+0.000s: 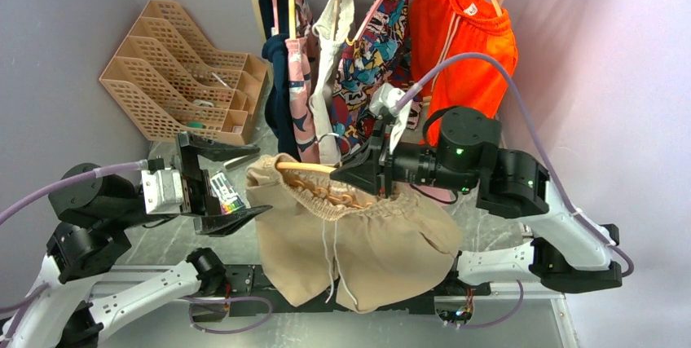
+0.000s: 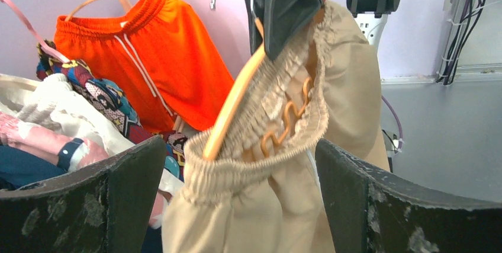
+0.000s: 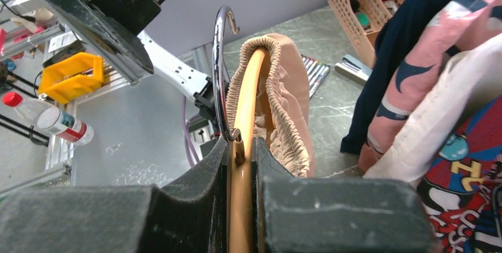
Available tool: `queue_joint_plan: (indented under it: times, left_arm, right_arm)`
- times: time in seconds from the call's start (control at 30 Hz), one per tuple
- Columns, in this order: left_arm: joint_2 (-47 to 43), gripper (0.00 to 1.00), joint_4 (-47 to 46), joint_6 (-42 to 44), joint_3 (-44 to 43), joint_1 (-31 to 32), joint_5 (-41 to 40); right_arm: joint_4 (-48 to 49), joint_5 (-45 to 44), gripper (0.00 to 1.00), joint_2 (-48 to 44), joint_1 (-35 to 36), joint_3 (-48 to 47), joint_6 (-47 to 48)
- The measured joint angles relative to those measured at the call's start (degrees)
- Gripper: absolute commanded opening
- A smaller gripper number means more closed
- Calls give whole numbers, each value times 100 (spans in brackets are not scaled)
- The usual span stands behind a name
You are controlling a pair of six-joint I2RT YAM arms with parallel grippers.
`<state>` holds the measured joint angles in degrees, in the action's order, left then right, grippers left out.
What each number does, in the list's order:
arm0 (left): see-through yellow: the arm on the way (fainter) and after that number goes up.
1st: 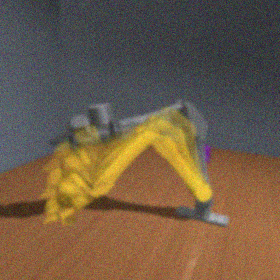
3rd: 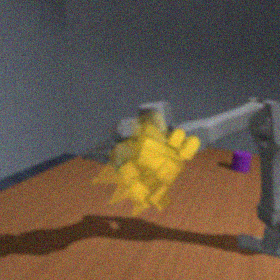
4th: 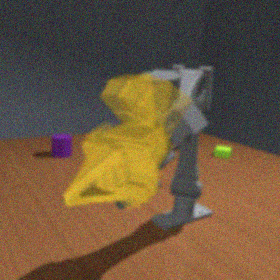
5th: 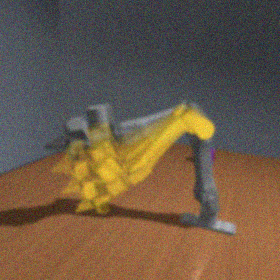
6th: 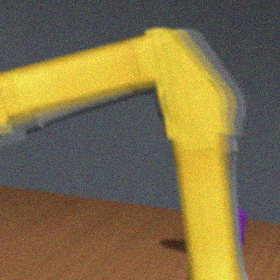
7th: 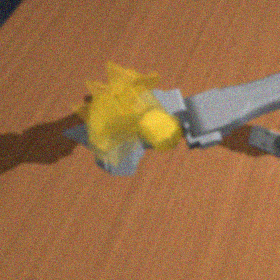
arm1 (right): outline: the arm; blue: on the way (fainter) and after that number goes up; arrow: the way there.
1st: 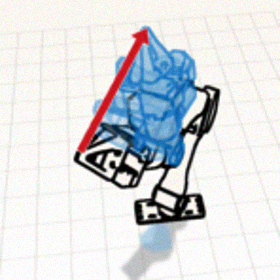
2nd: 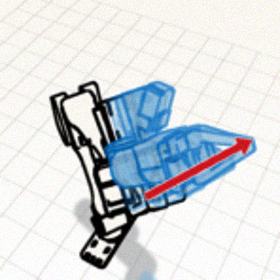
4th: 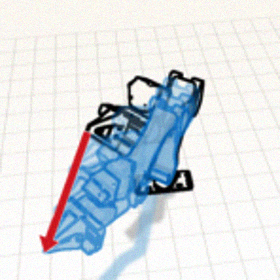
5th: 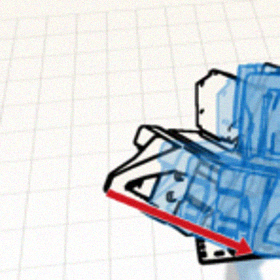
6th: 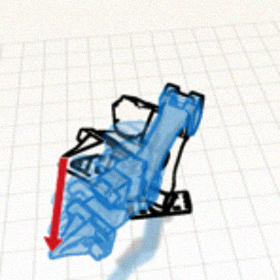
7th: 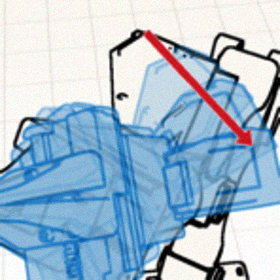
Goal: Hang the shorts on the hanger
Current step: Adjust the hanger.
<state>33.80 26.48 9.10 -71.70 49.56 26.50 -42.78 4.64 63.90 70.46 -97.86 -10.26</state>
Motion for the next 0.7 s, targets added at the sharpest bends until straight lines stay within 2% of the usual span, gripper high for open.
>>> queue_joint_plan:
  times: [0.27,0.5,0.7]
  left_arm:
    - [-188,89,-98,-409,269,0,-168]
    - [-162,71,-422,-1172,629,0,212]
    - [330,72,-463,-1495,632,0,184]
  right_arm:
    - [-654,-428,0,31,-2,-796,164]
    - [-774,-553,0,83,-2,-841,260]
    - [-682,-951,0,122,-2,-649,267]
